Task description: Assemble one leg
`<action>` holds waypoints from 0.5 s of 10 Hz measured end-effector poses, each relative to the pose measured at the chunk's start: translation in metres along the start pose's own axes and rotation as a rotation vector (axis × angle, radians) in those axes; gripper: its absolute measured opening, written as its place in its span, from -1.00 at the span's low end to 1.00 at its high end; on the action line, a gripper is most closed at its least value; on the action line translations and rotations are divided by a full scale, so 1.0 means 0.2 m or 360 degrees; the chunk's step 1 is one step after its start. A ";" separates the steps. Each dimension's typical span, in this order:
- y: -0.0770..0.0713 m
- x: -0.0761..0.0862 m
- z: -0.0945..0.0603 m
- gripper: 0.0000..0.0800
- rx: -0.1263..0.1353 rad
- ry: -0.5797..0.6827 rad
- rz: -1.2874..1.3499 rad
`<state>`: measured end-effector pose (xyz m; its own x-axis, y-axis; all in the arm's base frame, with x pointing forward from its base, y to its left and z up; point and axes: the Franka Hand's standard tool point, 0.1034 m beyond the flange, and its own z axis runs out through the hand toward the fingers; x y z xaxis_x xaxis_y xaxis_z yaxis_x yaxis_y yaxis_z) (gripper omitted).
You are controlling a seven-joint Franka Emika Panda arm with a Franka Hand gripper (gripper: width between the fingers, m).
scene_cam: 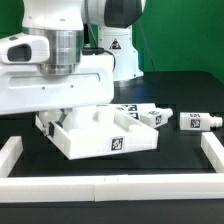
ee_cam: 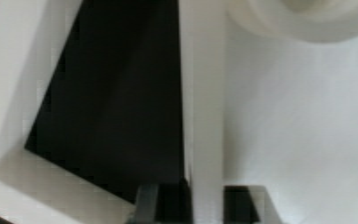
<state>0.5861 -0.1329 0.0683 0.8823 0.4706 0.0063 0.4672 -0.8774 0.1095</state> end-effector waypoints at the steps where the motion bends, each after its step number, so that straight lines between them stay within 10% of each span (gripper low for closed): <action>1: 0.00 -0.01 0.00 -0.87 0.0002 -0.0003 0.0002; 5: -0.02 0.00 0.01 -0.87 0.0007 -0.0007 0.0043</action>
Offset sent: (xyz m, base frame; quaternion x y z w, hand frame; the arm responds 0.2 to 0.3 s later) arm 0.0000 0.0000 0.0000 0.0000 0.0000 0.0000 1.0000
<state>0.5846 -0.1302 0.0655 0.8947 0.4466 0.0046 0.4437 -0.8900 0.1050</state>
